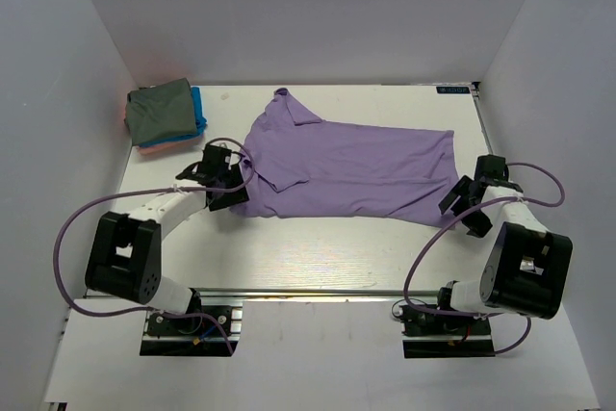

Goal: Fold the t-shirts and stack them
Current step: Fold the flattened tshirt in 1/3 of the way

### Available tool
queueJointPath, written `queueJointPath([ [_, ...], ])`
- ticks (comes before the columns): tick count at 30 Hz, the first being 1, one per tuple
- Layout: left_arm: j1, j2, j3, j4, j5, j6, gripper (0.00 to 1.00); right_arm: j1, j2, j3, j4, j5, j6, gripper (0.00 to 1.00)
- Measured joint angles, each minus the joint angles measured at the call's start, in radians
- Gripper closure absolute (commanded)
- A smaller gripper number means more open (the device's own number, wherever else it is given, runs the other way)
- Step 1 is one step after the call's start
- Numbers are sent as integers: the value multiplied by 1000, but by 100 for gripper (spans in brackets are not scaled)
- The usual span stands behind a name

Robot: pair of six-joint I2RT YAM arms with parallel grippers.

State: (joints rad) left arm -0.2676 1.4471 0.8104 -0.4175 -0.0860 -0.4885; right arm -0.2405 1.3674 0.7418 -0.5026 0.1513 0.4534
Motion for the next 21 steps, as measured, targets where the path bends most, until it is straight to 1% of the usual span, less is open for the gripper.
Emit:
queueJointPath([
  [2,0,29,-4,10,0,0,44,-4,2,-6,2,1,8,18],
  [3,0,39,-8,13,0,-2,46,-6,3,-8,4,1,10,18],
  [5,0,50,-25,27,1,0,46,-8,5,-14,12,-1,14,20],
  [8,0,54,-47,42,1,-2,54,-9,23,-35,39,-22,16,26],
  [9,0,54,-48,46,1,0,56,-9,32,-37,42,-23,15,31],
  [10,0,54,-49,51,2,0,65,-9,34,-36,55,-27,14,37],
  [11,0,54,-50,54,4,-1,71,-9,38,-36,63,-31,12,52],
  [12,0,55,-50,56,6,-1,74,-9,42,-36,72,-38,11,63],
  [13,0,57,-50,58,9,-3,82,-13,47,-36,82,-46,13,73],
  [14,0,59,-50,61,13,-4,100,-14,52,-35,90,-53,14,88],
  [15,0,60,-50,66,16,-7,100,-15,56,-35,98,-57,11,97],
  [16,0,61,-50,69,19,-5,100,-15,60,-36,108,-65,16,100],
  [21,0,56,-50,63,4,-8,100,-14,60,-34,113,-65,26,100],
])
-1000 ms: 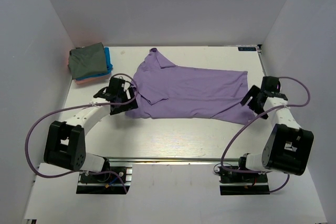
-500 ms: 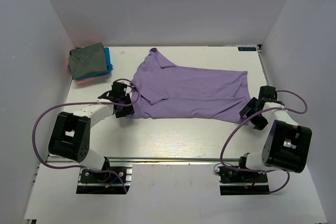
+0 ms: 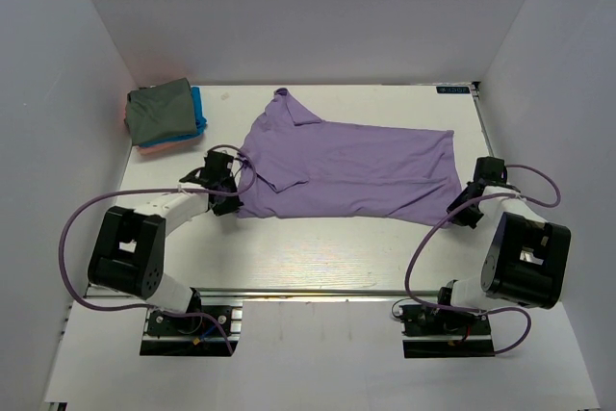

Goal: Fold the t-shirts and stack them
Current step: Fold the flattened tshirt in 1/3 of the way

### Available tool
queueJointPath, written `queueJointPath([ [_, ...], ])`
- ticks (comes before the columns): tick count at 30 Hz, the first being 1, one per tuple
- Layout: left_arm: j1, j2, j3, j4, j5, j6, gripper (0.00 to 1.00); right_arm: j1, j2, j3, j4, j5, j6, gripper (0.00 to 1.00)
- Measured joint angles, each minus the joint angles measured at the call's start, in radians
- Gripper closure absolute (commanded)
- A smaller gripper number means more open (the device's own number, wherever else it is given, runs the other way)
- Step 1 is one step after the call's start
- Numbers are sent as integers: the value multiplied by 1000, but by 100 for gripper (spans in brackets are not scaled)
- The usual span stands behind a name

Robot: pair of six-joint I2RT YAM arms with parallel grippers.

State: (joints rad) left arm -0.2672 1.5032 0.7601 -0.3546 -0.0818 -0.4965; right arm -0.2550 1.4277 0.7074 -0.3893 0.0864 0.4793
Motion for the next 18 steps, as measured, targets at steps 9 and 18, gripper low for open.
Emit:
queueJointPath([
  [9,1,-108,18,-172,-140,-75,100,1,-57,82,-88,99,-2,100],
  [18,1,-113,-8,-297,-160,-183,100,-19,2,110,-148,177,30,100],
])
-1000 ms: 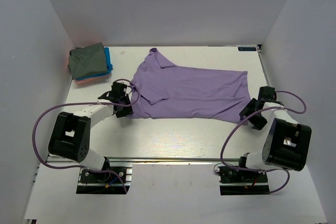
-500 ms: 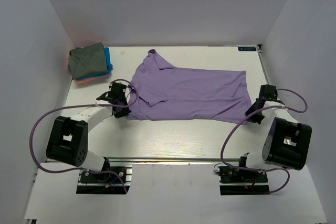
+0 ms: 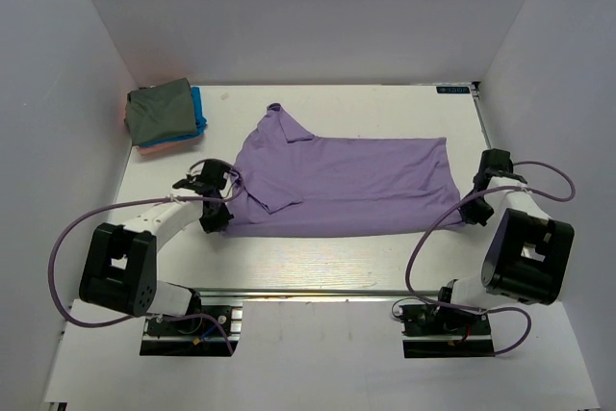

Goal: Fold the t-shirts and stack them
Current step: Fold the flattened tshirt in 1/3 of the way

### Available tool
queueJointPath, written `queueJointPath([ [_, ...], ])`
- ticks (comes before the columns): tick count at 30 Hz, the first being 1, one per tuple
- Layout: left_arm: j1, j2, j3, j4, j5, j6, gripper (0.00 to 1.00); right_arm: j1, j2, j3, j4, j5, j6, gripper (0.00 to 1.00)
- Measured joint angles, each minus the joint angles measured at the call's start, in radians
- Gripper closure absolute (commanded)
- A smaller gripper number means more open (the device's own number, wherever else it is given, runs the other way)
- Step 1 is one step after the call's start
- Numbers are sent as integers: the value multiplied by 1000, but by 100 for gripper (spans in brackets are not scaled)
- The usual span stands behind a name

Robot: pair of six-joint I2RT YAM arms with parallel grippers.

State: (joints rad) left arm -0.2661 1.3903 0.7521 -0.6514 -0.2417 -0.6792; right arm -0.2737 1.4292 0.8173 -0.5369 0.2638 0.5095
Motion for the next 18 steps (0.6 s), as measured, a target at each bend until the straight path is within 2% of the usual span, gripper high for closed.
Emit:
queueJointPath([
  [1,0,-2,-17,-14,5,-10,100,-1,18,0,-8,3,6,100],
  [2,0,-7,-31,-25,12,-16,93,-2,32,0,-15,4,9,98],
  [4,0,-26,-58,-49,26,-28,74,-2,48,-1,-24,8,18,74],
  [5,0,-40,-63,-59,30,-32,47,-2,51,-2,-28,13,20,46],
  [7,0,-74,-70,-84,35,-36,27,-3,47,-2,-34,21,28,33],
  [8,0,-91,-68,-100,37,-37,5,-4,40,-2,-34,21,24,28],
  [9,0,-109,-64,-113,35,-37,0,-5,30,-2,-34,14,18,17],
  [10,0,-126,-51,-128,32,-38,0,-6,13,-2,-32,7,14,10],
  [14,-5,-187,78,-163,-2,-39,0,-5,-115,1,-33,-38,-19,10],
  [18,-8,-229,155,-44,47,16,0,2,-216,24,-13,-97,-51,10],
])
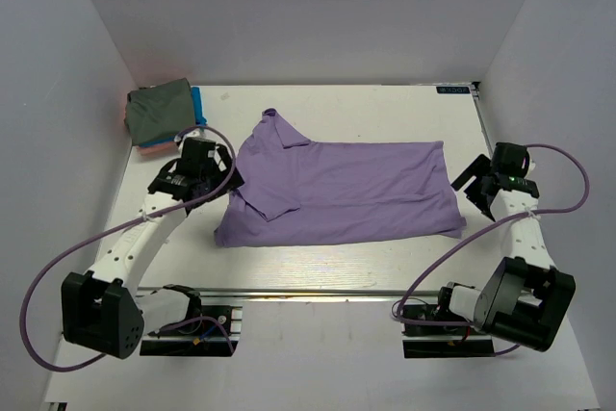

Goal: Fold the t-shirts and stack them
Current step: Fold the flattened tshirt in 1/3 of the way

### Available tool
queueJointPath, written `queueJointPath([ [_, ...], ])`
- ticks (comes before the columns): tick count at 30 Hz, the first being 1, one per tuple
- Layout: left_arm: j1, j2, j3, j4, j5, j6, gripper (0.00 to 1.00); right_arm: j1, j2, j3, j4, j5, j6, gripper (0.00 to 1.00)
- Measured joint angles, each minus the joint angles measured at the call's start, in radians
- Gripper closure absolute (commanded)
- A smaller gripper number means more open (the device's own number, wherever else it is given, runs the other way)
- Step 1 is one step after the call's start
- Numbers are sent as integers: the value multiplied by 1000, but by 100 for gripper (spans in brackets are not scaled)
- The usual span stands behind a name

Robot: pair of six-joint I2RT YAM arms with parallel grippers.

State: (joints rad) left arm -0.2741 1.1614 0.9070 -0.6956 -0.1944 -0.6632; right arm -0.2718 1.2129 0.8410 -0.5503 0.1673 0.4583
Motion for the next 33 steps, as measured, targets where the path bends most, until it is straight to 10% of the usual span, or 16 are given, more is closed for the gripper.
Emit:
queueJointPath([
  [21,-200,362,-3,220,269,140,5,22,4,0,46,-92,-49,10],
  [33,-210,404,-3,263,232,104,55,22,6,0,52,-93,-49,10],
])
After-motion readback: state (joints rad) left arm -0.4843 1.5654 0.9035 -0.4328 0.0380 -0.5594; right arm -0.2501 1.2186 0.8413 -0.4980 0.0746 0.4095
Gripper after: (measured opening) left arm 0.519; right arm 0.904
